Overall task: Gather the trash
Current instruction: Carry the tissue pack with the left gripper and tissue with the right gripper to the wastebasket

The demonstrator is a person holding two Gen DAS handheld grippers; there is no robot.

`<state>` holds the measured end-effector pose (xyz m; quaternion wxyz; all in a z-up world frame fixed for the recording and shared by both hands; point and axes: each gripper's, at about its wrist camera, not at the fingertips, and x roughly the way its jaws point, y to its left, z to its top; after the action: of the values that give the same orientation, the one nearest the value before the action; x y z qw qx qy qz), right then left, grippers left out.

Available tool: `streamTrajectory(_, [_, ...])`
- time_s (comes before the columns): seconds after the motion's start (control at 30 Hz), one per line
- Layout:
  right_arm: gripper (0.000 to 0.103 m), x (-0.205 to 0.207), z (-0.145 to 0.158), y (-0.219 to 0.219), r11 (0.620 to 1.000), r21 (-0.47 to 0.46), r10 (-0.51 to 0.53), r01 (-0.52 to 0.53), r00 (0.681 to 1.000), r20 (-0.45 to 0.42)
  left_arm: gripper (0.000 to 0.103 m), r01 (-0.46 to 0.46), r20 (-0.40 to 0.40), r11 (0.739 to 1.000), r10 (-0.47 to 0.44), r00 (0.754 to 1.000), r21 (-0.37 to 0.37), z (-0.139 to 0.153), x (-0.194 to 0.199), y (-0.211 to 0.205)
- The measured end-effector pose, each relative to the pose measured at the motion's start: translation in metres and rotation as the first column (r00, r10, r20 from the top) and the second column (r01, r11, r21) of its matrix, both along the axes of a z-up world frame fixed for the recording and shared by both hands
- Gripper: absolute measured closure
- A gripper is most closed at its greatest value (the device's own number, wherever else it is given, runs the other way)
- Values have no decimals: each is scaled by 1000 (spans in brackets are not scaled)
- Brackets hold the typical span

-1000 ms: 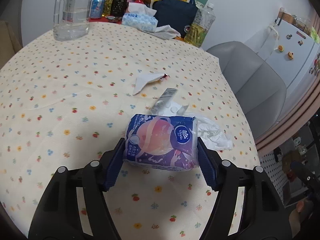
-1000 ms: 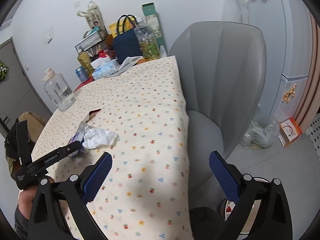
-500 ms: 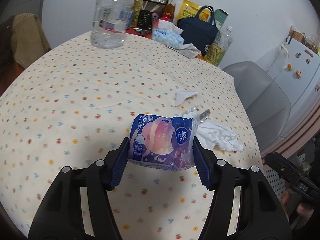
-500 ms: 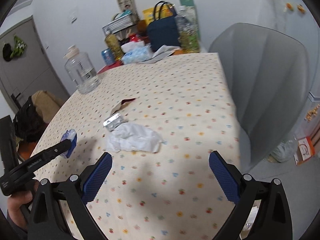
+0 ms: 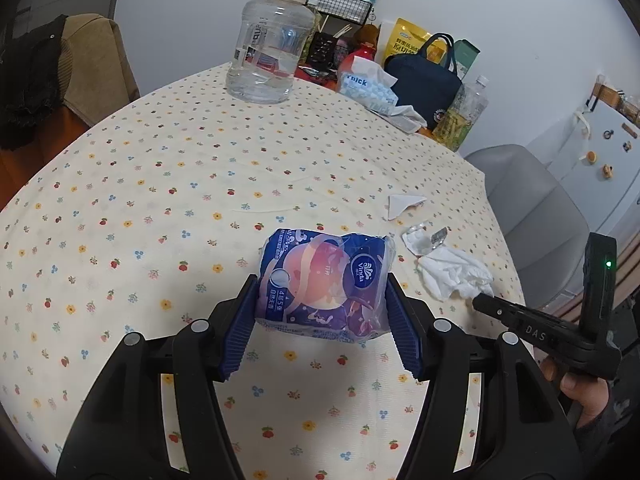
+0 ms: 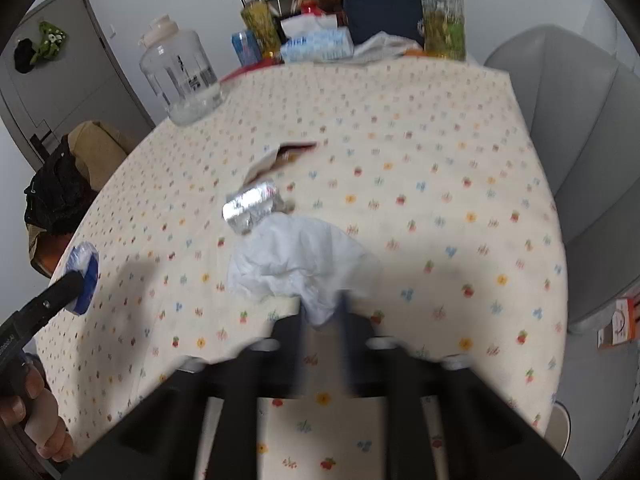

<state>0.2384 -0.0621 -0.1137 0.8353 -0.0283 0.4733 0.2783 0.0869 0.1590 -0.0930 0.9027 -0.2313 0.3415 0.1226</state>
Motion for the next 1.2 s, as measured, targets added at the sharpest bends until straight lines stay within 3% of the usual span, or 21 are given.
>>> streamTrajectory(0.13, [99,-20,14,-11,996,87,30,-28,999,-18,42,25,15,1000,-24,1000,-16,2,2,-7])
streamTrajectory(0.33, [100,-45,39,-44,986,167,-5,6,1000,-3,42,86,45,996,-85,995,-22,10,12,-28])
streamTrajectory(0.5, [100,-54,51,-78,980,187,-69,64,997,18,42,126,51,992,-125,991,-18,12,21,-45])
streamTrajectory(0.87, [100,-65,45,-159,962,161,-229,221,973,32,42,227,41,974,-227,973,2,15,40,-94])
streamTrajectory(1.2, [100,-89,55,-220,925,232,-308,300,951,-3,42,318,47,948,-319,947,22,23,54,-138])
